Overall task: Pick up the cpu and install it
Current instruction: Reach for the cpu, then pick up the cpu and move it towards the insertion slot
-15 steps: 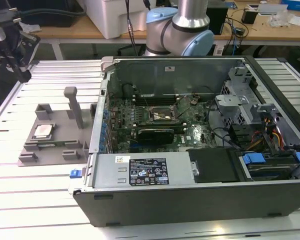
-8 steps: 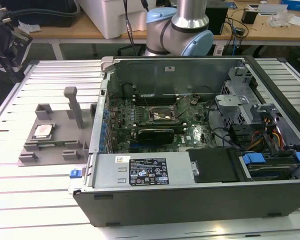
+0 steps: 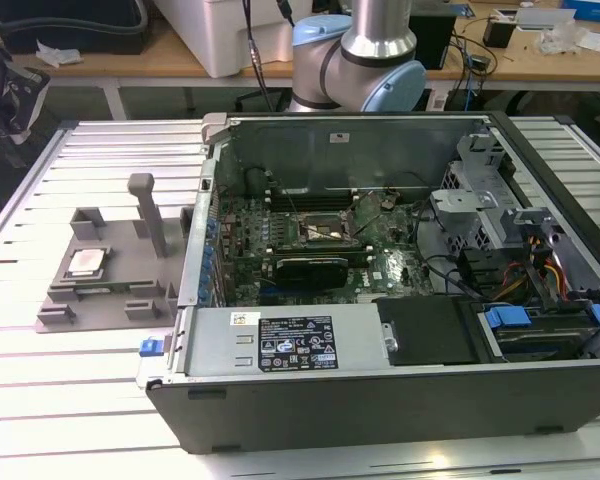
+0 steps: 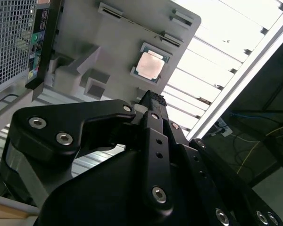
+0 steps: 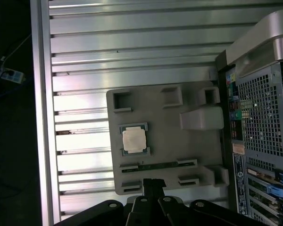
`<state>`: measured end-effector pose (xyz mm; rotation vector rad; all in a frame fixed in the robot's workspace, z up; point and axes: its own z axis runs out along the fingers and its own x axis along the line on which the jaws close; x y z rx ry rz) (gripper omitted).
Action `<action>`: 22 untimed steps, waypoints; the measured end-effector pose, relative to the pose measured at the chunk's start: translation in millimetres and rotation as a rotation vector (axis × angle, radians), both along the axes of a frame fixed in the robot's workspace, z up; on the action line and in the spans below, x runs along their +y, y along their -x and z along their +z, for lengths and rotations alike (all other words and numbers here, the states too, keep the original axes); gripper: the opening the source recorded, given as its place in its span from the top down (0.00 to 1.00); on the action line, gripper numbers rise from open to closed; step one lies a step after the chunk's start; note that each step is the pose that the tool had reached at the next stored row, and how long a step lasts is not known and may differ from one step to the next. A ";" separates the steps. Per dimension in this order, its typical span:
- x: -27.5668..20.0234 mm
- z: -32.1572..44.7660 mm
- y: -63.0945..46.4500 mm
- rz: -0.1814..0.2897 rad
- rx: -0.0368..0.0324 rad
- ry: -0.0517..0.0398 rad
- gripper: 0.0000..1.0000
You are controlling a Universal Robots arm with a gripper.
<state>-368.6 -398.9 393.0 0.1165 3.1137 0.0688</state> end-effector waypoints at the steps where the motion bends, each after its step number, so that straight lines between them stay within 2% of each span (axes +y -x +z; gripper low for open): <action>1: 0.0 0.0 2.1 0.000 0.0000 0.0000 0.89; 9: 0.0 -0.1 13.9 0.000 0.0000 0.0000 0.89; 22: 0.0 0.0 14.2 0.000 0.0001 0.0000 0.89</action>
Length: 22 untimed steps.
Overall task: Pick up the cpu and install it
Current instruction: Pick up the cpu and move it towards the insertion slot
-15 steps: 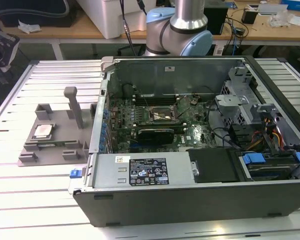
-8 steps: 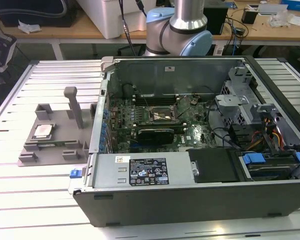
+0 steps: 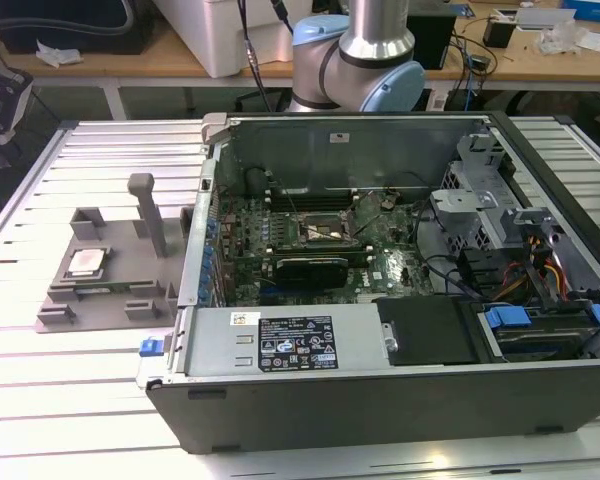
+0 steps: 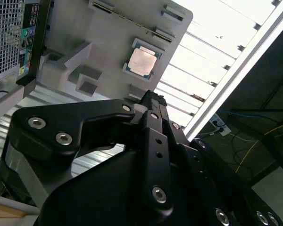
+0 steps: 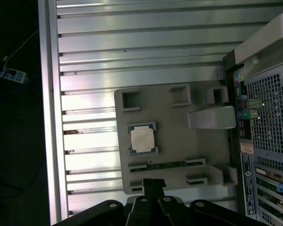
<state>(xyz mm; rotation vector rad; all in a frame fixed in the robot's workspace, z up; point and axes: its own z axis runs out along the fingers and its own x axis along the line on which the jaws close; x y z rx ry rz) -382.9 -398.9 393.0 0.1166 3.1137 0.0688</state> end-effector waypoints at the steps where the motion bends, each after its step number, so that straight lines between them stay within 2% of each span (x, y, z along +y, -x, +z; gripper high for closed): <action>1: 0.0 0.0 0.0 0.000 0.0000 0.0000 0.83; 5: 0.0 0.0 0.1 0.000 0.0000 0.0000 0.58; 6: 0.0 0.0 0.1 0.000 -0.0001 0.0000 0.46; 8: 0.0 0.0 0.1 0.000 -0.0001 0.0000 0.46; 9: 0.0 0.0 0.2 0.000 -0.0001 0.0000 0.40; 11: 0.0 0.0 0.2 0.000 -0.0001 0.0004 0.40; 12: 0.2 0.0 0.4 0.000 0.0000 0.0067 0.40; 13: 0.4 0.0 0.3 0.000 0.0001 0.0150 0.40; 14: 1.2 0.0 0.2 0.004 0.0002 0.0373 0.40; 15: 1.9 0.0 0.2 0.011 0.0003 0.0460 0.40; 22: 2.0 -1.5 0.1 0.011 0.0004 0.0471 0.40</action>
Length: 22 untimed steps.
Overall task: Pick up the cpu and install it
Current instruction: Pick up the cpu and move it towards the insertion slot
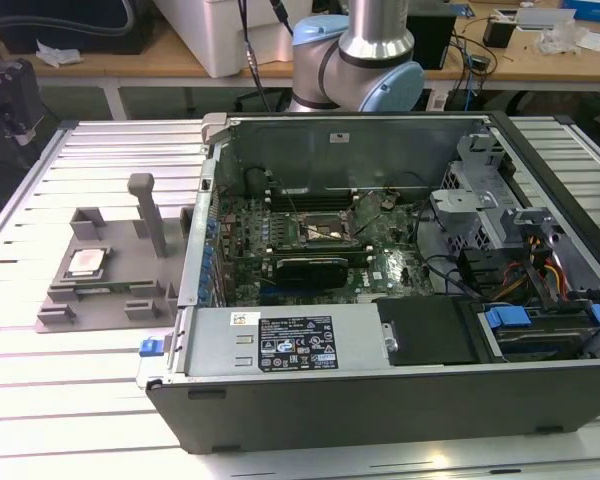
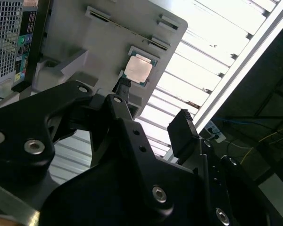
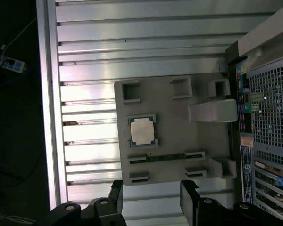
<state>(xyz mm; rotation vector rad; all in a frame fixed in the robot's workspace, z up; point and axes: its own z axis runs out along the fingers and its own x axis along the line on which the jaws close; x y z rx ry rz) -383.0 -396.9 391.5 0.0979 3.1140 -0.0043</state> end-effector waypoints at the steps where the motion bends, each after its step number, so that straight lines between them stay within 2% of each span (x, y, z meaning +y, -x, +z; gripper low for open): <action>1: 0.1 -1.1 0.1 0.000 0.0000 0.0009 0.40; 22: 0.9 -33.8 0.1 0.001 0.0007 0.0023 0.40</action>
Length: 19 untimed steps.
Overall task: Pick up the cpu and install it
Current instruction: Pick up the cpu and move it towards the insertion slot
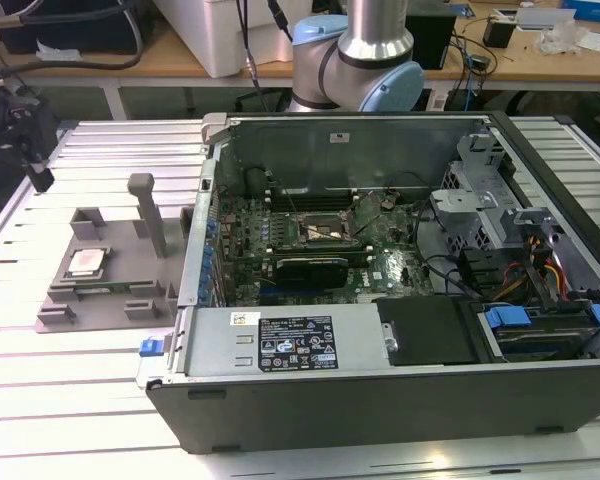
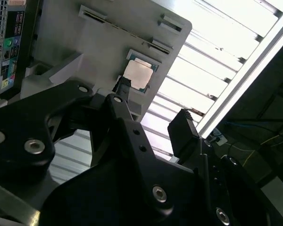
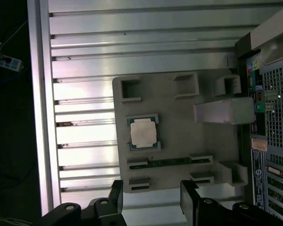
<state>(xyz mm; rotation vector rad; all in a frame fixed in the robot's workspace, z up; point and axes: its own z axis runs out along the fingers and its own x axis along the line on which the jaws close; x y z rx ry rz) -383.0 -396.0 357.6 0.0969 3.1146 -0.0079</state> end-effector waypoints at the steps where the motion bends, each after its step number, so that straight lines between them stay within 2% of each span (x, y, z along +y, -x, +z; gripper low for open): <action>1: 0.0 -1.6 0.0 0.000 0.0000 0.0000 0.40; 11: 0.2 -13.3 0.0 0.000 0.0005 0.0000 0.40; 19: 0.3 -26.1 0.0 0.000 0.0008 0.0000 0.40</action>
